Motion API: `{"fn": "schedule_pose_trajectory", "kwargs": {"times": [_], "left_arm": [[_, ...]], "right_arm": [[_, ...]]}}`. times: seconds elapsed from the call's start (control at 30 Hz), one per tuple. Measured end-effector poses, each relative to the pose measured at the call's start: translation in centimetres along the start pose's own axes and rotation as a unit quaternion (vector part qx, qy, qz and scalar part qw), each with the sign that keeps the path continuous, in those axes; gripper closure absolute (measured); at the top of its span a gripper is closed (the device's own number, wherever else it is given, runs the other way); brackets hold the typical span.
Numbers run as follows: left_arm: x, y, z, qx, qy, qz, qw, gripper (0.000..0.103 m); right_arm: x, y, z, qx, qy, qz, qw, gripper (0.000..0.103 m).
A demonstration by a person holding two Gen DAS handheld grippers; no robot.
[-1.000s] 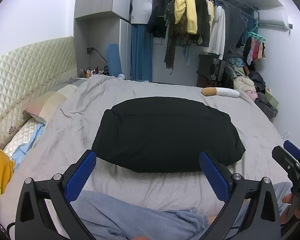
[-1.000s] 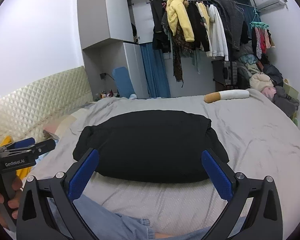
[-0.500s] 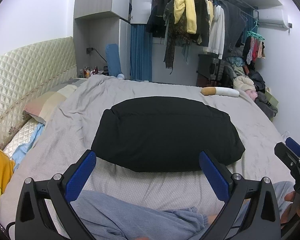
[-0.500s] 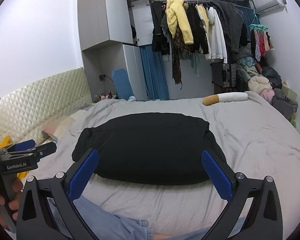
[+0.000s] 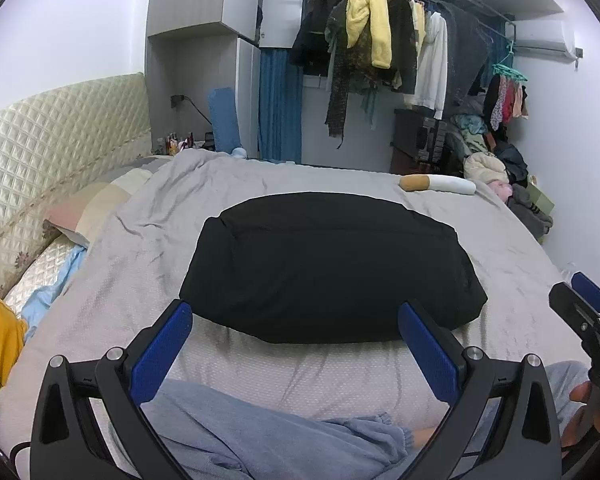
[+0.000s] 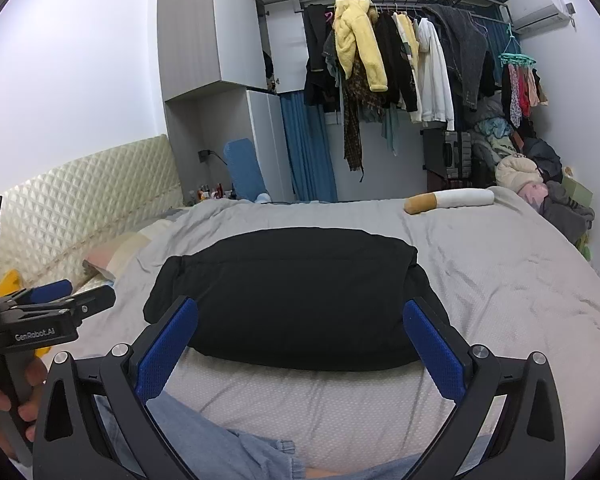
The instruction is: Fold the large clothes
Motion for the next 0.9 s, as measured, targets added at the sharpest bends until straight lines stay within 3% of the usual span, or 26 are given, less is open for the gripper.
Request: {"fn": "schedule_pose_trajectory", "kwargs": {"times": [0.9], "left_arm": [[0.11,0.11,-0.09,0.002,0.003,-0.001,1.0000,0.000]], "right_arm": [[-0.14,0.28,-0.01,0.000,0.005,-0.003,1.000,0.000]]}}
Point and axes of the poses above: each gripper's, at about its wrist camera, not at the fingertips, and z roughly against the way its jaws point, x to its left, y to its underside, the point moved 1 cm from there along -z, roughly the way its jaws point, and after that the axes turned 13 degrees about -y, right-handed, at the moved point
